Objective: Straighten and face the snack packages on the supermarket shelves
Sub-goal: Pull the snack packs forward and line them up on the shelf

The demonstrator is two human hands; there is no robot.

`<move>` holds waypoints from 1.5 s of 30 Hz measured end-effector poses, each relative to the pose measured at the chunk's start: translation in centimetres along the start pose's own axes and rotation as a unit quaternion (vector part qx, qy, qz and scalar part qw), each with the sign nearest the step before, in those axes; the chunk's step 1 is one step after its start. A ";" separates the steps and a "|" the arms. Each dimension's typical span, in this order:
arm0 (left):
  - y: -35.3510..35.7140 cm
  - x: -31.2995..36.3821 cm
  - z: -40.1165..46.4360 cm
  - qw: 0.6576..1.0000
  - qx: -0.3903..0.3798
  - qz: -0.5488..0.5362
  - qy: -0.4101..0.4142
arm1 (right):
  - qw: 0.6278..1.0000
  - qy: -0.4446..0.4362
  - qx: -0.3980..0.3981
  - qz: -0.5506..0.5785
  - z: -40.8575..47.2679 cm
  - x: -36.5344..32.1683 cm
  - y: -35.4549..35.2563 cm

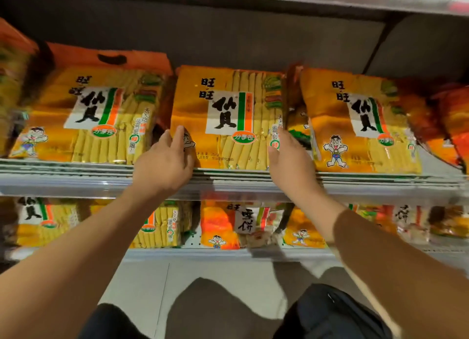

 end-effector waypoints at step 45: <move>17.9 -1.5 -11.2 0.799 -0.085 -0.517 -0.296 | 0.862 0.287 -0.002 0.417 -9.2 16.2 13.8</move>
Point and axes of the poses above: each hand's wrist, its own z-axis towards the middle knuckle, its own y-axis out of the palm, x = y × z, the point moved 9 cm from there along z, towards the middle knuckle
